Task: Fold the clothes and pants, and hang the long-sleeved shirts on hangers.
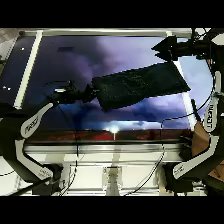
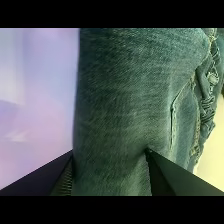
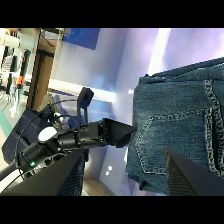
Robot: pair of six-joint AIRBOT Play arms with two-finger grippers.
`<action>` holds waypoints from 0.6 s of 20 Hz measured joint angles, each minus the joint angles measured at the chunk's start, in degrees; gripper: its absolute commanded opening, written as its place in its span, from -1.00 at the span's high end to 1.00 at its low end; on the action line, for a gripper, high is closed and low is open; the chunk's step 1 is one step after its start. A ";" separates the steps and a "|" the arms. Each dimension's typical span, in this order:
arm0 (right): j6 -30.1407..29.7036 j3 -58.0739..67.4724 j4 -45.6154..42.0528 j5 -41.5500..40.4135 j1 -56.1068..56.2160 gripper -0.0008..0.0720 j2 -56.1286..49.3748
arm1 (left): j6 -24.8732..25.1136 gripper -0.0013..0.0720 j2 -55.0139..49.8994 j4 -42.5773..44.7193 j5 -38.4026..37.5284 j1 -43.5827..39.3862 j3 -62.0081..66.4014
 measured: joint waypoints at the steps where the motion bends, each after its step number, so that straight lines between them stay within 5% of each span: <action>1: -0.02 0.00 -0.02 0.00 0.00 -0.47 0.00 | -0.46 -0.09 -0.76 0.02 0.07 -0.44 0.96; 4: -0.02 0.00 -0.02 -0.35 0.00 -0.47 0.00 | -1.64 0.16 -2.38 0.02 -0.04 -1.33 2.73; 6: -0.02 0.00 -0.02 -0.76 0.00 -0.47 0.00 | -2.03 0.87 -2.89 0.02 -0.42 -1.60 3.28; 8: 0.00 0.00 -0.04 -1.11 0.00 -0.38 0.00 | -2.27 0.90 -3.15 0.00 -0.72 -1.68 3.69; 10: -0.02 0.00 -0.07 -1.33 0.00 0.31 0.00 | -2.25 0.91 -3.30 0.00 -1.05 -1.75 4.26; 11: -0.02 0.00 -0.13 -1.38 0.00 0.95 0.00 | -2.01 0.91 -3.32 0.00 -1.57 -1.73 4.68; 12: 0.00 0.00 -0.20 -1.38 0.00 0.94 0.00 | -1.68 0.91 -3.21 0.31 -2.32 -1.70 5.11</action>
